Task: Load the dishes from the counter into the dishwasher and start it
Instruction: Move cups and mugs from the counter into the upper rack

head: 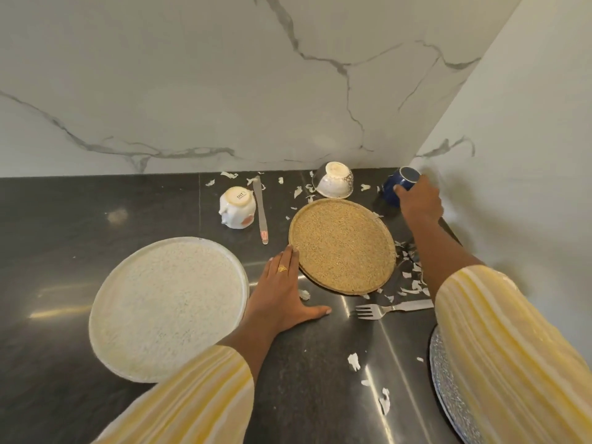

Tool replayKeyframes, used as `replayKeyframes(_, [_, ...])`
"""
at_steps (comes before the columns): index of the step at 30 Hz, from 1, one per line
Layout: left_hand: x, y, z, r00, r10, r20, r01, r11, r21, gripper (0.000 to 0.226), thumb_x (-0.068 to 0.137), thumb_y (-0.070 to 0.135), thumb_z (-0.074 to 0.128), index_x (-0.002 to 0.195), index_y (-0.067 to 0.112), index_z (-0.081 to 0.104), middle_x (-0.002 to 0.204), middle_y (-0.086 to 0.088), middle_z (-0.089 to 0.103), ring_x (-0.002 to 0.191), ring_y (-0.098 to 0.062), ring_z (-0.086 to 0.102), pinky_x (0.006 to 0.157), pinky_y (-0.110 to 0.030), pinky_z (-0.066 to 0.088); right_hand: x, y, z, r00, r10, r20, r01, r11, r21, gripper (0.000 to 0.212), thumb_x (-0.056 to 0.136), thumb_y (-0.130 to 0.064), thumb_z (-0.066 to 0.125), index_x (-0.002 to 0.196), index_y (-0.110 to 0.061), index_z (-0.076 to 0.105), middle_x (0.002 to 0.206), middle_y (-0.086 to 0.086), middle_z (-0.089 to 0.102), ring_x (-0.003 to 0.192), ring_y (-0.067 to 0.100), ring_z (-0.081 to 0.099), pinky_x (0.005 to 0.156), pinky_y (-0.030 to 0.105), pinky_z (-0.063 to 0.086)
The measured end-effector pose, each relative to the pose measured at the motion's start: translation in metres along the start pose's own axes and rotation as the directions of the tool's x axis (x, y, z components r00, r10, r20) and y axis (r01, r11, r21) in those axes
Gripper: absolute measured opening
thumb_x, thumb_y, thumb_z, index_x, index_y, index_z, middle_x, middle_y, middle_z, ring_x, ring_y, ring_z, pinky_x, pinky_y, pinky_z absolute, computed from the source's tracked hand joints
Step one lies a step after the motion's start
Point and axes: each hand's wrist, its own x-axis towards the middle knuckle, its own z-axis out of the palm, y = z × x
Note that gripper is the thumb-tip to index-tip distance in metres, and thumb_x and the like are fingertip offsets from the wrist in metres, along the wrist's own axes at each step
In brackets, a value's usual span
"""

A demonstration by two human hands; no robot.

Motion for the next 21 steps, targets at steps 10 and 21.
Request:
replayKeyframes(10, [-0.004,0.008,-0.012,1.000,-0.030,0.007,0.030,0.999,-0.045,0.124,0.063,0.079,0.057,0.149,0.012,-0.002,0.158,-0.001,-0.002,0.144,-0.020,0.004,0.116,-0.031,0.003,0.061,-0.007,0.016,0.953,0.108,0.281,-0.132,0.989,0.069,0.100,0.079,-0.046,0.068,0.149,-0.019,0.002,0.155,0.017,-0.011,0.141,0.044,-0.004,0.113,0.050,0.010])
replayKeyframes(21, [-0.002,0.005,-0.009,1.000,-0.023,0.021,0.023,1.000,-0.011,0.123,0.064,0.080,0.055,0.149,0.011,-0.002,0.158,-0.001,-0.003,0.144,-0.019,0.002,0.115,-0.030,-0.002,0.057,0.012,0.030,0.988,0.094,0.123,-0.130,0.934,0.332,0.075,0.077,-0.024,0.074,0.138,-0.009,0.033,0.141,0.014,0.039,0.130,0.033,0.038,0.104,0.040,0.036])
